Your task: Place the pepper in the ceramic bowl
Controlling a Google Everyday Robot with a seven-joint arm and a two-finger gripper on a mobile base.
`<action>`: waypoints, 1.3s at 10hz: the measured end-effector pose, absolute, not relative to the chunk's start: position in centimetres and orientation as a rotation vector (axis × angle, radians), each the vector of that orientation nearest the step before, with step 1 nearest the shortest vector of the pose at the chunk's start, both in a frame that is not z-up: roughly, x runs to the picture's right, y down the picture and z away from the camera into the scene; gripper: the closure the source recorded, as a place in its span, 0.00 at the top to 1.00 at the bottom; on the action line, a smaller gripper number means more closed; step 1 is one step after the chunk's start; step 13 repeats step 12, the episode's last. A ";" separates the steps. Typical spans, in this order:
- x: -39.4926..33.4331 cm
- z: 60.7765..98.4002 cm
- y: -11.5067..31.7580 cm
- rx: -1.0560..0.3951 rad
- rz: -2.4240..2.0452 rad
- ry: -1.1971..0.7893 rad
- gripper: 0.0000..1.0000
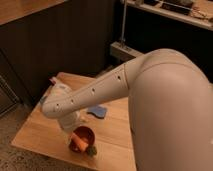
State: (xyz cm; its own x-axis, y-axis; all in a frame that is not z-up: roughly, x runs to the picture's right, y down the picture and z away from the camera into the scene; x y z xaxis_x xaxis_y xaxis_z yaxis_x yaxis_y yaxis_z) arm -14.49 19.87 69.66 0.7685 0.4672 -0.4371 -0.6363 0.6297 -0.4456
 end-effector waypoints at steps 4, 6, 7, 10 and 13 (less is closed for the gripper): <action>-11.6 68.5 17.4 -0.525 0.765 0.239 0.80; -10.5 68.0 16.8 -0.491 0.806 0.226 0.80; -10.7 68.0 16.8 -0.492 0.802 0.223 0.80; -10.7 68.0 16.9 -0.492 0.803 0.223 0.80; -10.7 68.0 16.9 -0.493 0.802 0.223 0.80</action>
